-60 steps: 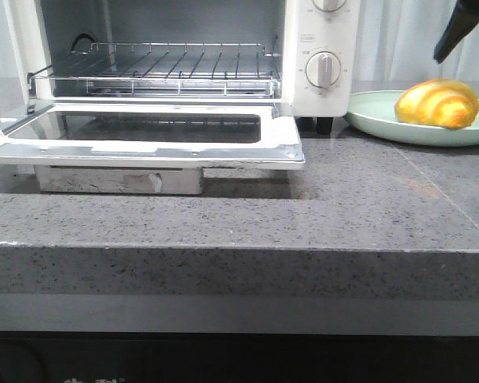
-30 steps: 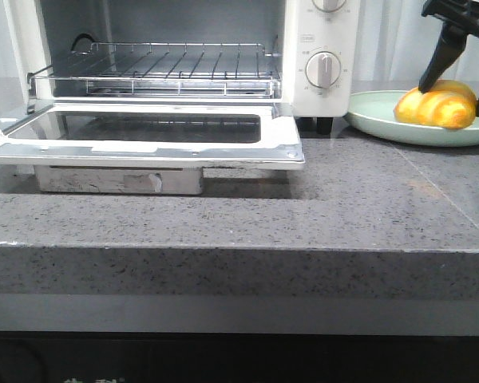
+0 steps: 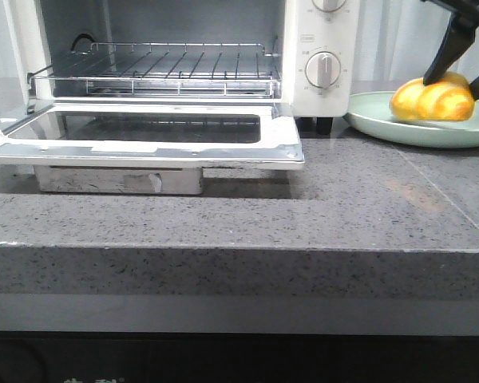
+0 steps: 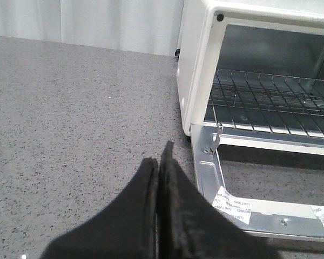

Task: Put bread in oven
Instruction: 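Close the right gripper on the croissant and lift it, then carry the croissant with the right gripper into the open oven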

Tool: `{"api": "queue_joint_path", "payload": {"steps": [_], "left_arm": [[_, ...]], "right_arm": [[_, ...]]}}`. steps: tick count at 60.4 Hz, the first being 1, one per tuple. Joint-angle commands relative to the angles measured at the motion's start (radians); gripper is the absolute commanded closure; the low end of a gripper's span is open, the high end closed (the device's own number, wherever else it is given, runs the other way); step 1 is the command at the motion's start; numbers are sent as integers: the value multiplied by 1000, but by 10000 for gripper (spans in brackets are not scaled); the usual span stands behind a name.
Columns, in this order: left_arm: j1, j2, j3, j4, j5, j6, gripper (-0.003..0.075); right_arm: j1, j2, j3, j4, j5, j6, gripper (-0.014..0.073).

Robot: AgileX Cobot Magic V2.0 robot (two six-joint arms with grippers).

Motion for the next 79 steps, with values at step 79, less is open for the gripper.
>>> {"api": "queue_joint_path", "payload": {"steps": [79], "left_arm": [[2,6,-27,-9,-78,-8,741]], "right_arm": [[534,-11,-157,107,-237,-30,562]]}}
